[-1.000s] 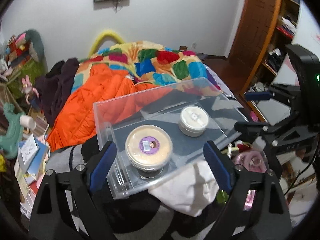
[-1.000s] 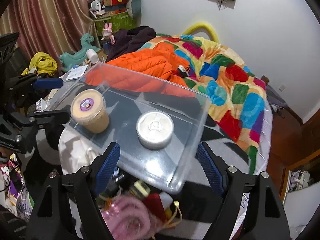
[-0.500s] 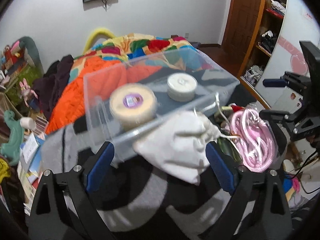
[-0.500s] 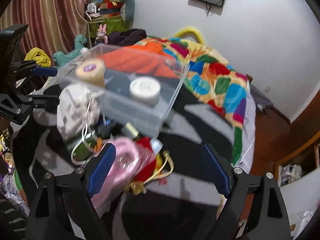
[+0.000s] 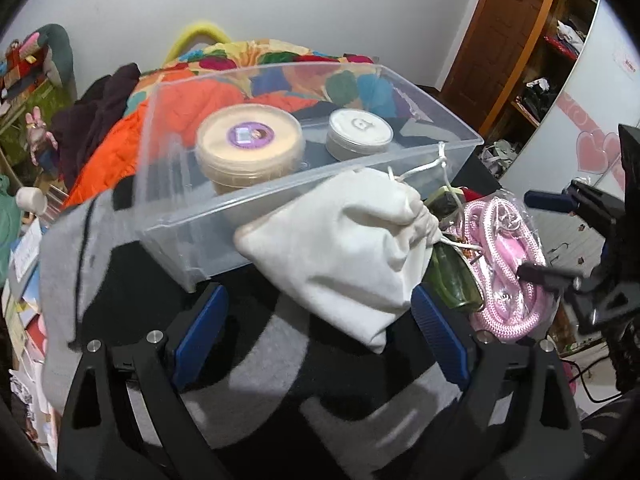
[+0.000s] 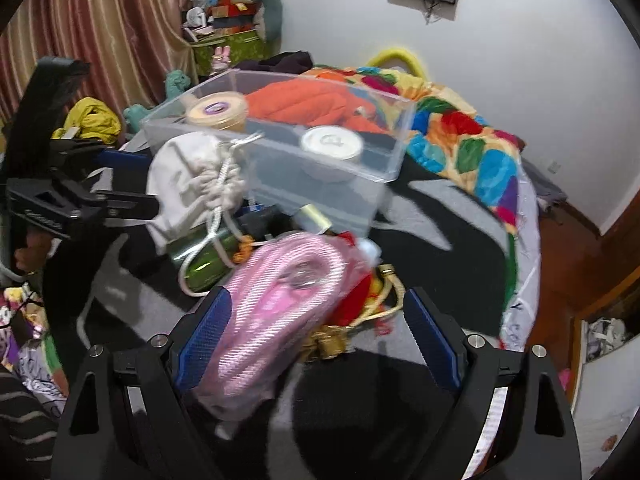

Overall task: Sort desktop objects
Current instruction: 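Grasp the white drawstring bag with the left tool while the right grasps the pink rope bag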

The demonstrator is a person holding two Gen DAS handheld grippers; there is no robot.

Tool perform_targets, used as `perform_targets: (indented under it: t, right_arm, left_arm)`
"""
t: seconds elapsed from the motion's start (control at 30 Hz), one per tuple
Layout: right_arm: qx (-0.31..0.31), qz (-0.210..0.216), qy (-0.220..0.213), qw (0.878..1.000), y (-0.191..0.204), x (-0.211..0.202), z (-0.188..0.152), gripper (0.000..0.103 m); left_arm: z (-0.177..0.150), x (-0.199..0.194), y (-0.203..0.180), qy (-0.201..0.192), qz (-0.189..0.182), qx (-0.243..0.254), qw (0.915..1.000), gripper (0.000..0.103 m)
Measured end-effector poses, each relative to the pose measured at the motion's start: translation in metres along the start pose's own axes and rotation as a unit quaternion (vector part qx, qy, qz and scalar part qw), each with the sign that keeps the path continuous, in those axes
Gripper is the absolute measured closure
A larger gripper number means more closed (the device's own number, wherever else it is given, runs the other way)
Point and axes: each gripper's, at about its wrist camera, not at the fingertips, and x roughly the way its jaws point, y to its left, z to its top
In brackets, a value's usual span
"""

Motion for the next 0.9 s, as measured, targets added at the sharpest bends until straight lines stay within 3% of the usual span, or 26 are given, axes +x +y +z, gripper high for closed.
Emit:
perform_targets:
  t: [0.2, 0.4, 0.57, 0.77, 0.83, 0.87, 0.9]
  right_arm:
    - [-0.016, 0.011, 0.006, 1.0, 0.017, 0.018, -0.004, 0.017]
    - [-0.006, 0.013, -0.018, 1.0, 0.016, 0.018, -0.005, 0.018]
    - [-0.013, 0.02, -0.024, 0.999, 0.017, 0.017, -0.007, 0.024]
    - [-0.018, 0.024, -0.023, 0.999, 0.017, 0.022, -0.011, 0.025]
    - [-0.016, 0.021, -0.028, 0.999, 0.017, 0.02, -0.012, 0.031]
    - [-0.017, 0.017, -0.03, 0.999, 0.016, 0.019, -0.013, 0.034]
    - [-0.016, 0.012, -0.034, 0.999, 0.015, 0.017, -0.013, 0.045]
  left_arm:
    - [0.007, 0.013, -0.01, 0.0, -0.011, -0.001, 0.9999, 0.009]
    - [0.013, 0.024, -0.011, 0.007, -0.009, -0.004, 0.9999, 0.009]
    - [0.015, 0.032, -0.003, 0.014, -0.027, -0.037, 0.9988, 0.009]
    - [0.014, 0.045, 0.011, 0.022, -0.059, -0.087, 0.9942, 0.009]
    - [0.013, 0.042, 0.009, 0.015, -0.053, -0.084, 0.995, 0.01]
    - [0.013, 0.04, 0.005, 0.009, -0.047, -0.075, 0.996, 0.018]
    - [0.011, 0.035, -0.002, 0.002, -0.043, -0.056, 0.9975, 0.026]
